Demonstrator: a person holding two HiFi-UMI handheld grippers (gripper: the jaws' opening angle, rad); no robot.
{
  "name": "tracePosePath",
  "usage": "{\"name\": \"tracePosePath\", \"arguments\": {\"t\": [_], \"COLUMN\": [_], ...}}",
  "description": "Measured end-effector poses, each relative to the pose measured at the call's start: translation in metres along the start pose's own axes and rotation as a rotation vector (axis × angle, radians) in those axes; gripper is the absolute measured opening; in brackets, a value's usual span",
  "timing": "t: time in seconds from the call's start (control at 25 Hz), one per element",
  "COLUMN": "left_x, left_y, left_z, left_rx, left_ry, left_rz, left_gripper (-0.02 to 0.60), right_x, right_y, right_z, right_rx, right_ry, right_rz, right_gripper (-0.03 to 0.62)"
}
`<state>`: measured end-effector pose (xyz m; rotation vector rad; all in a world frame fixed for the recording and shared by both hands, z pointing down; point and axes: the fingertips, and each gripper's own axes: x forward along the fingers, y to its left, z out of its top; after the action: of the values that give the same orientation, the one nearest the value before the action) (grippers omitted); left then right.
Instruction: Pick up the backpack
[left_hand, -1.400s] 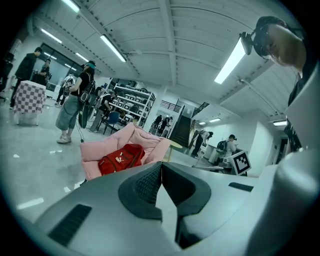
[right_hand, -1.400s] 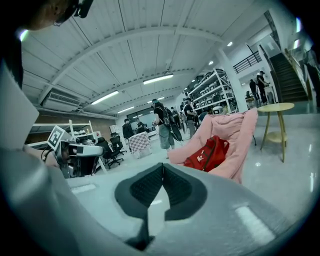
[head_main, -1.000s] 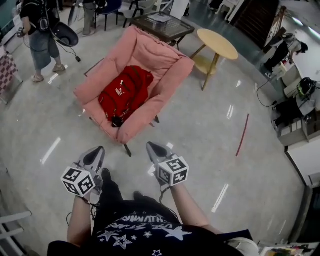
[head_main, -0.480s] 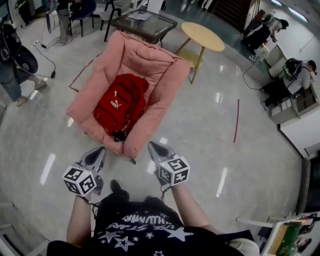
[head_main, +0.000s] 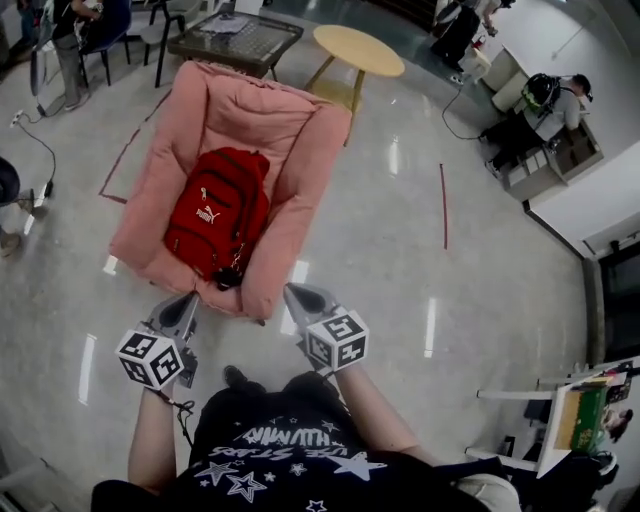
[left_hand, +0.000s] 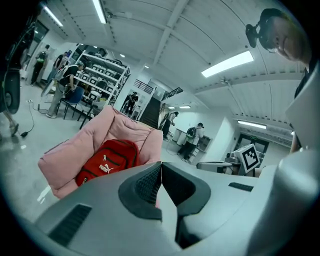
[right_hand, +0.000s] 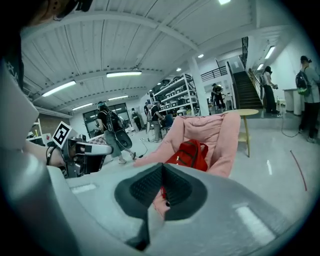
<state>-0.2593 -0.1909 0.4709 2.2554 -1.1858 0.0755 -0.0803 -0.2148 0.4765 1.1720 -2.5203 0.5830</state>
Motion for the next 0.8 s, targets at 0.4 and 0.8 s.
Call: {"name": "tracePosePath", "arguments": {"t": [0.4, 0.8], "left_x": [0.04, 0.097], "left_y": [0.037, 0.074], "left_z": [0.015, 0.041], "left_rx": [0.002, -0.012], "left_ry": [0.029, 0.069], "left_rz": [-0.006, 0.092], "left_gripper": [0.009, 0.009], "right_x": [0.021, 0.11], "right_y": [-0.036, -0.099], "right_z": [-0.009, 0.01], "right_rx": [0.066, 0.126], "right_ry": [0.023, 0.067], "right_rz": [-0.087, -0.028], "right_gripper": [0.0, 0.002]}}
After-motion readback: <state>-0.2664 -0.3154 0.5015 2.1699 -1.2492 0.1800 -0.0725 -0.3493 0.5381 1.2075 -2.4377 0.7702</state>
